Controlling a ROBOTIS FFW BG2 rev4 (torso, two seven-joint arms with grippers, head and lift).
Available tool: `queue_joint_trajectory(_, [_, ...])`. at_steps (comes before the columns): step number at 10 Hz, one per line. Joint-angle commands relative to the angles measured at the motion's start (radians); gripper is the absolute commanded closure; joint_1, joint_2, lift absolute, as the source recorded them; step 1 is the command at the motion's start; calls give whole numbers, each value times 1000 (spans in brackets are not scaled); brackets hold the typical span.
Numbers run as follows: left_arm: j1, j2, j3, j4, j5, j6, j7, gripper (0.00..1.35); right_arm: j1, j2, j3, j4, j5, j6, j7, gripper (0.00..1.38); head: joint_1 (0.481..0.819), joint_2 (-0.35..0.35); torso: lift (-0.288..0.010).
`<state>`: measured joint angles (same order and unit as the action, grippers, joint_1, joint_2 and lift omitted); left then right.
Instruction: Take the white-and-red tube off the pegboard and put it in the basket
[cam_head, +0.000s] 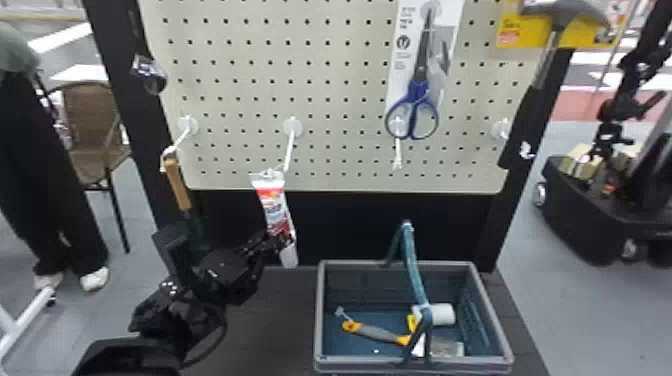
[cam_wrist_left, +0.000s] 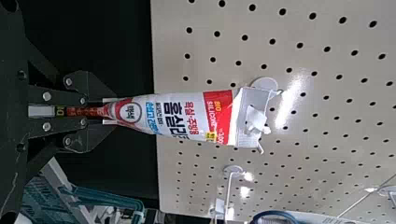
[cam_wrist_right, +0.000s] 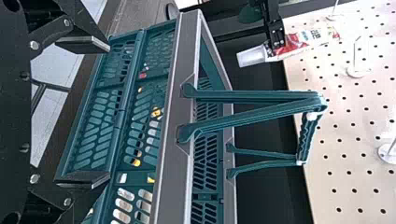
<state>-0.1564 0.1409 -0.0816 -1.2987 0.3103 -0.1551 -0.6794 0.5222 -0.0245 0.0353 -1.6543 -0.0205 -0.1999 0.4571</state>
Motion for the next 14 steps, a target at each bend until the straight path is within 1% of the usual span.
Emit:
queue_joint_trajectory(1, [11, -1, 5, -16, -4, 5, 0, 1144, 0, 0, 0, 1, 2, 2, 0, 317, 549, 0, -100])
queue_joint_trajectory(4, [15, -3, 3, -23, -2, 6, 0, 1144, -2, 0, 0, 4, 4, 5, 0, 317, 549, 0, -100])
queue_joint_trajectory(6, [30, -6, 8, -62, 3, 12, 0, 1144, -2, 0, 0, 9, 4, 7, 0, 317, 549, 0, -100])
queue_joint_trajectory(8, [80, -20, 40, -173, 9, 23, 15, 1144, -2, 0, 0, 11, 5, 7, 0, 318, 549, 0, -100])
queue_joint_trajectory(10, [146, -40, 69, -239, 42, 31, 40, 1144, -2, 0, 0, 11, 5, 8, 0, 317, 549, 0, -100])
queue_joint_trajectory(12, [187, -49, 74, -254, 66, 37, 46, 1144, -2, 0, 0, 11, 7, 8, 0, 317, 549, 0, -100])
queue_joint_trajectory(14, [239, -69, 62, -266, 119, 51, 70, 1144, -6, 0, 0, 13, 8, 8, 0, 318, 549, 0, -100])
